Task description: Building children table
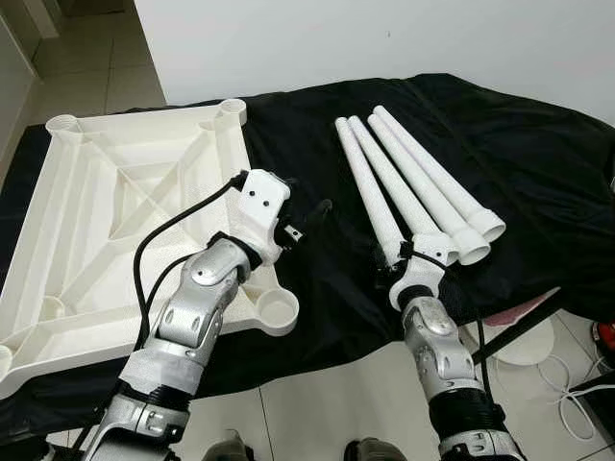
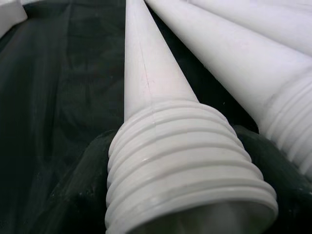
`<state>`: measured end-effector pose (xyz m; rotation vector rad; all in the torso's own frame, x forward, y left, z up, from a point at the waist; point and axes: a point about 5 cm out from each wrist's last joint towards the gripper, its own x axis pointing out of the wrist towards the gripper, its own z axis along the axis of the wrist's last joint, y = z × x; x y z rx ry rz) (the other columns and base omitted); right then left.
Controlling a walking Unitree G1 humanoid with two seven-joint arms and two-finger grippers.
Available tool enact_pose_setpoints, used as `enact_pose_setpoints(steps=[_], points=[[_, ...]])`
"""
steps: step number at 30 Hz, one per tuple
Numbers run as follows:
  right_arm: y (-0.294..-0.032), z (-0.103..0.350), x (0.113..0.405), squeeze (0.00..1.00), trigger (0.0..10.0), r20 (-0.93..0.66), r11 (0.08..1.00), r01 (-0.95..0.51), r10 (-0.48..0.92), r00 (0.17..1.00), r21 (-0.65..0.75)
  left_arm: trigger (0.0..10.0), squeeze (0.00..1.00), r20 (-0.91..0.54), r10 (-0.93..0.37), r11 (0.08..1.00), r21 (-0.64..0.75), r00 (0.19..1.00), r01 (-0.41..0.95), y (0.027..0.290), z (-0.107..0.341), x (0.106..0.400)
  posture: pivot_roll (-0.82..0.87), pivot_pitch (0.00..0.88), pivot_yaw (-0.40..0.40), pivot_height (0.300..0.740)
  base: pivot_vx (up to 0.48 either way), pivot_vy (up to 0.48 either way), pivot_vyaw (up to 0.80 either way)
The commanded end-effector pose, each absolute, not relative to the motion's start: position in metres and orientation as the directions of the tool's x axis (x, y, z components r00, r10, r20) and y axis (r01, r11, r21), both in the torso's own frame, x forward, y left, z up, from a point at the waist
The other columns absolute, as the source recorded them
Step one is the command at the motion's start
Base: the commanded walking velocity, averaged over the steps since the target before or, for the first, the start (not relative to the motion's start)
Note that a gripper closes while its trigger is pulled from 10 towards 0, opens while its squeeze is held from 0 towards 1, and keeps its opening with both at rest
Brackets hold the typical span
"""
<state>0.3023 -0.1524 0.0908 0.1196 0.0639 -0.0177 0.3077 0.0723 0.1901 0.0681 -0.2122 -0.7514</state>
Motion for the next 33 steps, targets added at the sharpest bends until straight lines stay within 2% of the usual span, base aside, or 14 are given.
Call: enact_pose_setpoints(steps=[1,5,6,9,12,13,14,15,19,20,21,23,25,33], points=[[-0.152,0.093,0.301,0.0,0.0,-0.034,0.993,0.02,-0.016,0.999,0.12,10.0,0.0,0.156,-0.673,0.739,0.107,0.723,0.665,0.074,0.188,0.31,0.0,0.0,0.016,0.74,0.0,0.0,0.0],[-0.148,0.099,0.3,0.0,0.0,0.014,0.994,0.003,-0.005,1.0,0.112,10.0,0.0,0.138,-0.687,0.724,0.048,0.714,0.688,0.072,0.187,0.311,0.0,0.0,0.016,0.74,0.0,0.0,0.0],[-0.141,0.109,0.298,0.0,0.0,0.104,0.993,-0.039,0.028,0.994,0.111,10.0,0.0,0.108,-0.718,0.69,-0.014,0.687,0.724,0.07,0.185,0.312,-0.01,0.0,0.016,0.74,0.0,0.0,0.0],[-0.137,0.121,0.296,0.0,0.0,0.192,0.995,-0.067,0.05,0.98,0.08,10.0,0.0,0.09,-0.737,0.668,-0.059,0.67,0.742,0.067,0.185,0.314,-0.01,0.0,0.018,0.74,0.0,0.0,0.0],[-0.137,0.124,0.296,0.0,0.0,0.21,0.993,-0.078,0.059,0.976,0.084,10.0,0.0,0.082,-0.741,0.661,-0.087,0.666,0.745,0.065,0.185,0.315,-0.01,0.0,0.017,0.74,0.0,0.0,0.0],[-0.137,0.127,0.296,0.0,4.0,0.228,0.994,-0.081,0.062,0.972,0.073,10.0,0.95,0.078,-0.741,0.658,-0.118,0.667,0.744,0.064,0.185,0.317,-0.01,0.0,0.017,0.74,0.0,0.0,0.0],[-0.137,0.127,0.296,0.0,4.0,0.228,0.994,-0.081,0.062,0.972,0.073,10.0,0.95,0.078,-0.741,0.658,-0.118,0.667,0.744,0.064,0.185,0.317,-0.01,0.0,0.017,0.74,0.0,0.0,0.0],[-0.137,0.132,0.296,0.0,10.0,0.262,0.994,-0.101,0.085,0.961,0.05,10.0,1.0,0.082,-0.739,0.65,-0.173,0.669,0.74,0.061,0.186,0.32,-0.02,0.0,0.019,0.74,0.0,0.0,0.0],[-0.133,0.143,0.294,0.0,10.0,0.331,0.986,-0.153,0.165,0.929,-0.063,10.0,1.0,0.06,-0.711,0.644,-0.345,0.701,0.683,0.056,0.194,0.334,-0.03,0.0,0.023,0.74,0.0,0.0,0.0],[-0.133,0.143,0.294,0.0,10.0,0.331,0.986,-0.153,0.165,0.929,-0.063,10.0,1.0,0.06,-0.711,0.644,-0.345,0.701,0.683,0.056,0.194,0.334,-0.03,0.0,0.023,0.74,0.0,0.0,0.0],[-0.132,0.144,0.294,0.0,10.0,0.34,0.983,-0.163,0.181,0.923,-0.081,10.0,0.0,0.048,-0.727,0.618,-0.388,0.685,0.683,0.054,0.195,0.336,-0.03,0.0,0.023,0.74,0.0,0.0,0.0],[-0.132,0.144,0.294,0.0,10.0,0.34,0.983,-0.163,0.181,0.923,-0.081,10.0,0.0,0.048,-0.727,0.618,-0.388,0.685,0.683,0.054,0.195,0.336,-0.03,0.0,0.023,0.74,0.0,0.0,0.0],[-0.127,0.148,0.293,0.0,10.0,0.367,0.974,-0.185,0.221,0.904,-0.13,10.0,0.0,0.008,-0.761,0.569,-0.472,0.648,0.674,0.05,0.197,0.34,-0.04,0.0,0.027,0.74,0.0,0.0,0.0],[-0.117,0.153,0.29,0.0,10.0,0.391,0.949,-0.22,0.295,0.872,-0.225,10.0,0.0,-0.112,-0.786,0.559,-0.547,0.608,0.623,0.047,0.194,0.348,-0.05,0.0,0.03,0.74,0.0,0.0,0.0]])
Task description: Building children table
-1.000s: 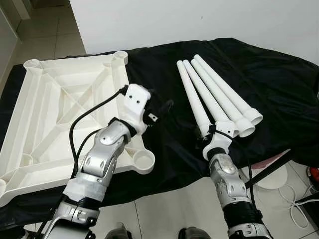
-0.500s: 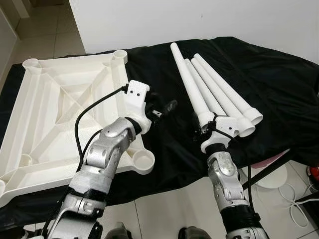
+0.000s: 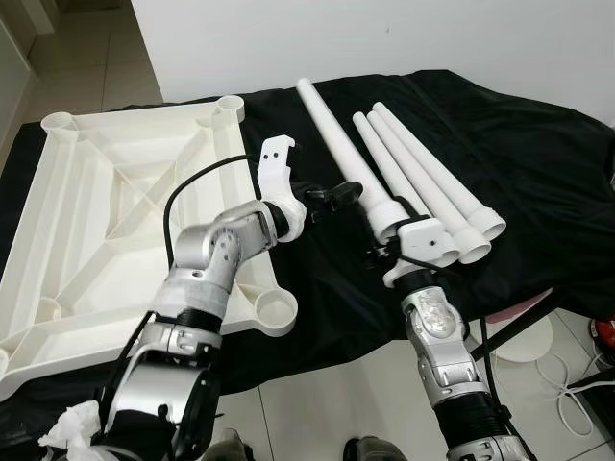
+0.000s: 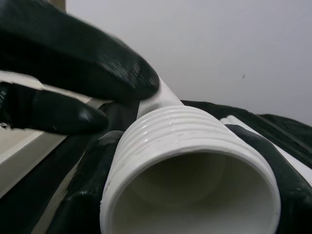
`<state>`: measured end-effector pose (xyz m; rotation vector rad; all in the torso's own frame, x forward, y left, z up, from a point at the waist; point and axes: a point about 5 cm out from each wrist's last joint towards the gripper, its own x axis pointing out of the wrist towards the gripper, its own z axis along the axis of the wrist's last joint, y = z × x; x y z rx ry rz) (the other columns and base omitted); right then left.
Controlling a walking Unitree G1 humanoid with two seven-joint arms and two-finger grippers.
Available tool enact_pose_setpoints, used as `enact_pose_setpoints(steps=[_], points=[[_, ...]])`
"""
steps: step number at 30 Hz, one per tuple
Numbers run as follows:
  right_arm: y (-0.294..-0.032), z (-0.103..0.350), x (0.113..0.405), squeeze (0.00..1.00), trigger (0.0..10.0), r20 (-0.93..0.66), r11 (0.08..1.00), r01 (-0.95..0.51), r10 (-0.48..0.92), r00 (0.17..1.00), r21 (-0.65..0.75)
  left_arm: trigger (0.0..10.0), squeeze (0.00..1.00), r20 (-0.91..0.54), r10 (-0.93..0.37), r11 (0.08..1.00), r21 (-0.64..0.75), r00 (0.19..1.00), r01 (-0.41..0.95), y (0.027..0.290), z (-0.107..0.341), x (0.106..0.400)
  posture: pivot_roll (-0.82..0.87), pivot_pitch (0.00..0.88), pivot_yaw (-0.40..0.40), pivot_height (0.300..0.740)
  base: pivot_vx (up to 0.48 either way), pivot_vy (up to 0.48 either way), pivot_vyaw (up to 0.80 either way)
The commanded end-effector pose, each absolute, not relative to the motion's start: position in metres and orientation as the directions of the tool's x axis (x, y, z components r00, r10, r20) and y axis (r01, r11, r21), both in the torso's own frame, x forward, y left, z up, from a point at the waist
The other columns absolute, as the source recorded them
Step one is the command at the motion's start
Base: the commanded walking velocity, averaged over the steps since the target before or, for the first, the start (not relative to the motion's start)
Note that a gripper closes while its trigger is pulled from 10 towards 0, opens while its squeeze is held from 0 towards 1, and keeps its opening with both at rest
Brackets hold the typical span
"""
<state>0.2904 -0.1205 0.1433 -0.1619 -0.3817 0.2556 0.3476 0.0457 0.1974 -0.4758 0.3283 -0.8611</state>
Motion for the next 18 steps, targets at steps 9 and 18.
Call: enact_pose_setpoints(steps=[9,18], points=[[-0.105,0.157,0.286,0.0,10.0,0.422,0.915,-0.246,0.369,0.828,-0.319,10.0,0.0,-0.19,-0.797,0.566,-0.568,0.574,0.598,0.043,0.194,0.354,-0.05,0.0,0.029,0.74,0.0,0.0,0.0],[-0.094,0.147,0.279,0.0,10.0,0.381,0.876,-0.32,0.451,0.807,-0.361,10.0,0.0,-0.178,-0.839,0.479,-0.689,0.514,0.544,0.033,0.201,0.356,-0.05,0.0,0.033,0.74,0.0,0.0,0.0]])
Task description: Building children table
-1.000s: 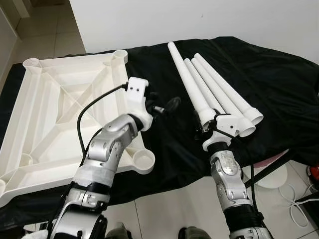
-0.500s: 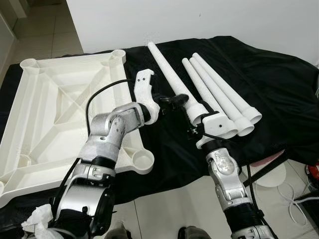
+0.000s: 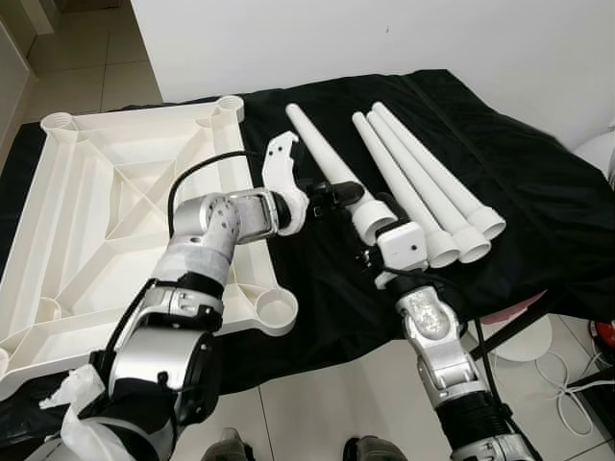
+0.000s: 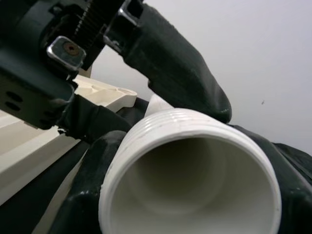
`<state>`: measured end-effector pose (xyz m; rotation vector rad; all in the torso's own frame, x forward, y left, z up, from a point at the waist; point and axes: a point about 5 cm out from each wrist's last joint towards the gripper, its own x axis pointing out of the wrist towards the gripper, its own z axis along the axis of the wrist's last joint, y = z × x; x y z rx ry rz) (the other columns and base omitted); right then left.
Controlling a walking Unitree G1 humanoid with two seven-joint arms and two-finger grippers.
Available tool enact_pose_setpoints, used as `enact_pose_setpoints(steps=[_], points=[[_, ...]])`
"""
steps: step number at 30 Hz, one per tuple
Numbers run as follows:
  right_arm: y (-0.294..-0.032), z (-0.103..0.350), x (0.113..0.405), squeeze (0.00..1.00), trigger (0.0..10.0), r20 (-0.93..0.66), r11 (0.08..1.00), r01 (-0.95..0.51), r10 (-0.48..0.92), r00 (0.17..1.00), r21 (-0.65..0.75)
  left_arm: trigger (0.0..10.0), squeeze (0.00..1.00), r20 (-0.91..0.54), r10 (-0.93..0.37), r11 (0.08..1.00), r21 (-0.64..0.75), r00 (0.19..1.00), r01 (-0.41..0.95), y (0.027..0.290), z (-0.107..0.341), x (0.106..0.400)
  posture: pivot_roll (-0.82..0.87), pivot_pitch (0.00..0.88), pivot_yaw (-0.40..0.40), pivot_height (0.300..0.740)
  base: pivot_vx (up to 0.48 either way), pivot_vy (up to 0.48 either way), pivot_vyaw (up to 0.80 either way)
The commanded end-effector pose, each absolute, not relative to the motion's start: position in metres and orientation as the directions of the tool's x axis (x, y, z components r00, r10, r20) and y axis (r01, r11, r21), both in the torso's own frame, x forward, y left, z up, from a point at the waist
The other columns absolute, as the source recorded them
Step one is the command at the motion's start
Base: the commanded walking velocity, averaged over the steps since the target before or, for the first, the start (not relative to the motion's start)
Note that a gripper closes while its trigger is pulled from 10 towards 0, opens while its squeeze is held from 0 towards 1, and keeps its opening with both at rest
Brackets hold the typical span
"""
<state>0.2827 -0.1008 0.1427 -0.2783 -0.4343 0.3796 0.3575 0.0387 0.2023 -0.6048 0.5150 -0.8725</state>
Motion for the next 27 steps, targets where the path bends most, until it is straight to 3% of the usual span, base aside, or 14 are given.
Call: enact_pose_setpoints(steps=[1,11,15,23,27], points=[[-0.093,0.147,0.279,0.0,10.0,0.378,0.873,-0.322,0.456,0.806,-0.365,10.0,0.0,-0.177,-0.844,0.472,-0.694,0.507,0.543,0.033,0.202,0.355,-0.05,0.0,0.033,0.74,0.0,0.0,0.0],[-0.086,0.139,0.276,0.0,10.0,0.34,0.836,-0.357,0.507,0.792,-0.417,10.0,0.0,-0.139,-0.878,0.363,-0.817,0.457,0.448,0.031,0.206,0.356,-0.05,0.0,0.041,0.74,0.0,0.0,0.0],[-0.082,0.134,0.271,0.0,10.0,0.319,0.801,-0.372,0.546,0.774,-0.468,10.0,0.0,-0.109,-0.86,0.321,-0.875,0.499,0.363,0.033,0.213,0.367,-0.05,0.0,0.043,0.74,0.0,0.0,0.0],[-0.083,0.128,0.267,0.0,10.0,0.299,0.784,-0.38,0.561,0.772,-0.491,10.0,0.0,-0.116,-0.818,0.353,-0.875,0.564,0.331,0.04,0.218,0.378,-0.04,0.0,0.045,0.74,0.0,0.0,0.0],[-0.087,0.124,0.26,0.0,10.0,0.284,0.758,-0.373,0.577,0.766,-0.535,10.0,0.0,-0.124,-0.749,0.391,-0.876,0.651,0.284,0.051,0.225,0.391,-0.05,0.0,0.051,0.74,0.0,0.0,0.0]])
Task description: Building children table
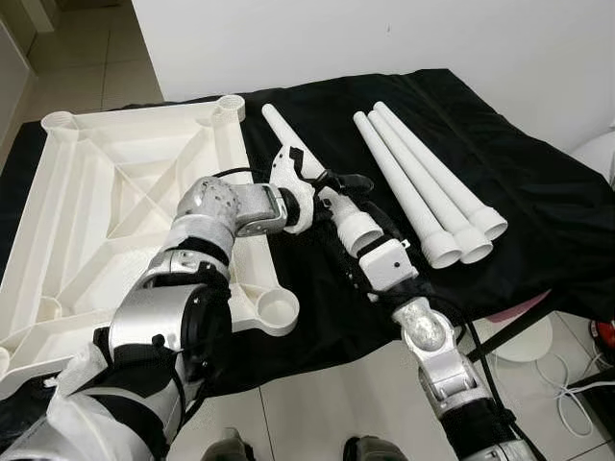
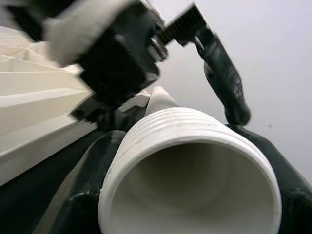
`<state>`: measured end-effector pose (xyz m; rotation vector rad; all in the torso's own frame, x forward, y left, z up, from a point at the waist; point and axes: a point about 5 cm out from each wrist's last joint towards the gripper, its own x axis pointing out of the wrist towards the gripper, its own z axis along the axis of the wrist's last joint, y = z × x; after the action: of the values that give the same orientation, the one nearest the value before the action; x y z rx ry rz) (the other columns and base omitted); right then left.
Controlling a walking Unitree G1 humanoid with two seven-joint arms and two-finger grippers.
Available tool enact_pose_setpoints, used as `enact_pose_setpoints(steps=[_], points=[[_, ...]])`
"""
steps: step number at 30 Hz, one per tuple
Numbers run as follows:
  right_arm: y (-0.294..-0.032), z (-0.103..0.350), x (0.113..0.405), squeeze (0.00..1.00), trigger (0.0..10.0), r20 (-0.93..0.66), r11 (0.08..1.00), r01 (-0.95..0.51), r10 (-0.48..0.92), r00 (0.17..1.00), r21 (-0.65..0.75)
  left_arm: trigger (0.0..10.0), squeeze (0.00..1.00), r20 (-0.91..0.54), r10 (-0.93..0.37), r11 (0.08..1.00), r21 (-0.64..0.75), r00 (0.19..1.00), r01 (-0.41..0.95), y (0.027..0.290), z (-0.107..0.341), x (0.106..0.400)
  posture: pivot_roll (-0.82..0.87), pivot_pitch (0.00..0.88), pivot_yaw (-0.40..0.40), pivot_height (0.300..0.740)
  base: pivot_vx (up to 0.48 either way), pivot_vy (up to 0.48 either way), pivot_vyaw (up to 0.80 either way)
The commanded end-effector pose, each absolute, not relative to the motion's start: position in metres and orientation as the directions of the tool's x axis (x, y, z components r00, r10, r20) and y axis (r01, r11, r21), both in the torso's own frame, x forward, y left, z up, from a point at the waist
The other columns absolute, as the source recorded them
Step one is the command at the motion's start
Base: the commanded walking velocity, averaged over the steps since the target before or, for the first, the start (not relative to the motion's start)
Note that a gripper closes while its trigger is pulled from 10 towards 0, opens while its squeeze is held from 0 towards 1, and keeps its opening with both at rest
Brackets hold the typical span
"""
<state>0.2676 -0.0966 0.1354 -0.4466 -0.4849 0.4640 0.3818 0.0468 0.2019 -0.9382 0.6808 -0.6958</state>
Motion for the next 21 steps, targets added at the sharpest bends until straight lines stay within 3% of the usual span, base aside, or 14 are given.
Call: enact_pose_setpoints(steps=[1,9,14,21], points=[[-0.088,0.123,0.258,0.0,10.0,0.283,0.752,-0.368,0.58,0.764,-0.547,10.0,0.0,-0.124,-0.73,0.401,-0.874,0.672,0.274,0.054,0.228,0.394,-0.05,0.0,0.051,0.74,0.0,0.0,0.0],[-0.096,0.127,0.255,0.0,10.0,0.304,0.758,-0.334,0.564,0.768,-0.56,10.0,0.0,-0.106,-0.627,0.455,-0.854,0.772,0.252,0.067,0.241,0.407,-0.05,0.0,0.055,0.74,0.0,0.0,0.0],[-0.105,0.126,0.253,0.0,10.0,0.306,0.799,-0.338,0.526,0.793,-0.497,10.0,0.0,-0.061,-0.536,0.484,-0.839,0.842,0.247,0.083,0.26,0.416,-0.05,0.001,0.051,0.74,0.0,0.0,0.0],[-0.108,0.121,0.253,0.0,10.0,0.297,0.839,-0.335,0.481,0.825,-0.428,10.0,0.0,0.029,-0.483,0.455,-0.845,0.875,0.279,0.098,0.288,0.421,-0.05,0.005,0.049,0.74,0.0,0.0,0.0]])
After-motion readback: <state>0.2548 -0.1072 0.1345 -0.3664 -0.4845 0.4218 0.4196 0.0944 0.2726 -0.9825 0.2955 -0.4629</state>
